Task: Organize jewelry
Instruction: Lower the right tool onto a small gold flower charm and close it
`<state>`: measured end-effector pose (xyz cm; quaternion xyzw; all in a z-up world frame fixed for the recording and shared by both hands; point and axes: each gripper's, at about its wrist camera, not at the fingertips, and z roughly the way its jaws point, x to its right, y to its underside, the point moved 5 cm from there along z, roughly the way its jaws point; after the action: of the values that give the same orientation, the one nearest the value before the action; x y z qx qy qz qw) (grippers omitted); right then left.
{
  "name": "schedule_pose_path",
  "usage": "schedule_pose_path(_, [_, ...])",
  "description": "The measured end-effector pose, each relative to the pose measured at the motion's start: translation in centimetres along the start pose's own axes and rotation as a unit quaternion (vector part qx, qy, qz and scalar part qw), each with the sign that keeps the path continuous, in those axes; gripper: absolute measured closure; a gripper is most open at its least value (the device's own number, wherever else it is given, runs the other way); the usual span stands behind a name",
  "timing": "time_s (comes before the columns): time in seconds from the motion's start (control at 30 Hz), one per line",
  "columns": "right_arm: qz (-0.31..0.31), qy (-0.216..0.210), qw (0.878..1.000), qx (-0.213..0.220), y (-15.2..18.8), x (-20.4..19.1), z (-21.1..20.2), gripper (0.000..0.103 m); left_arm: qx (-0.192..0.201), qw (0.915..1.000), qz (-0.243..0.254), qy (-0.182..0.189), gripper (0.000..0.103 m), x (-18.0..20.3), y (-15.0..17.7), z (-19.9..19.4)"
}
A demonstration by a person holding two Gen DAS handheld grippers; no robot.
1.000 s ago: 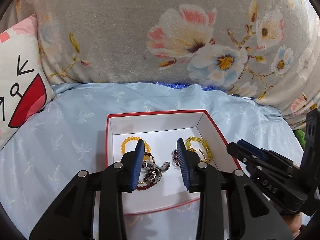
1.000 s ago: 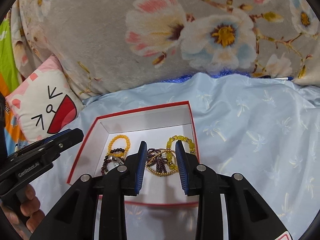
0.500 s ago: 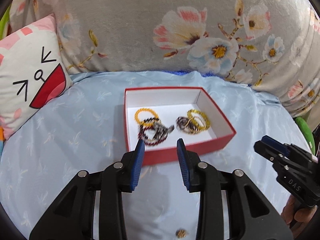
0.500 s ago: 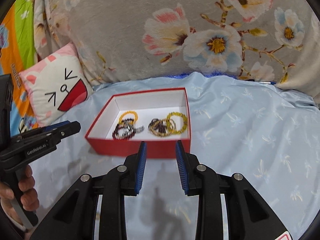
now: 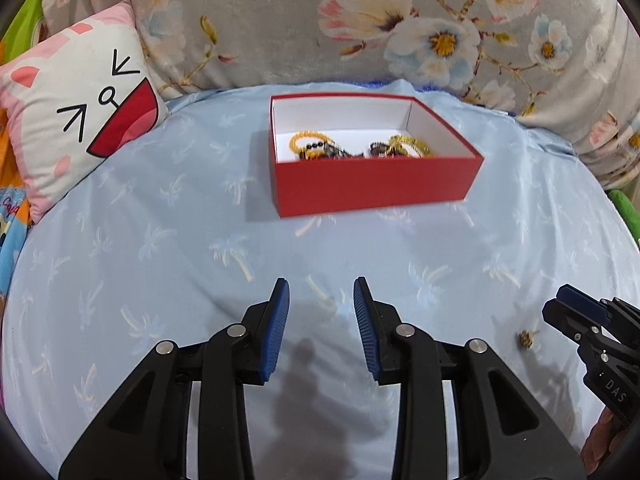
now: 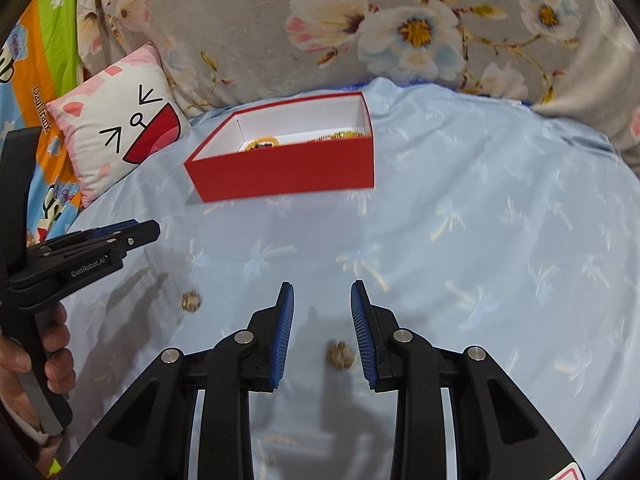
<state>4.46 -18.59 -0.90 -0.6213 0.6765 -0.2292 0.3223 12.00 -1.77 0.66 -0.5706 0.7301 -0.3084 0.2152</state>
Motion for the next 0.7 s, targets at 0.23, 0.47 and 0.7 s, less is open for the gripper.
schedule_pose_path(0.23, [0.011,0.014,1.000,-0.014,2.4,0.2,0.6,0.073,-0.012,0.9999,-0.003,-0.005,0.071,0.3,1.9,0.2])
schedule_pose_path(0.47, [0.015,0.016,1.000,-0.018,3.4,0.1,0.8,0.073,-0.019,0.9998,-0.010,-0.005,0.070,0.4,3.0,0.3])
schedule_pose_path(0.7, [0.023,0.021,0.999,-0.023,4.2,0.6,1.2,0.073,-0.022,0.9996,-0.015,-0.003,0.066,0.6,4.1,0.4])
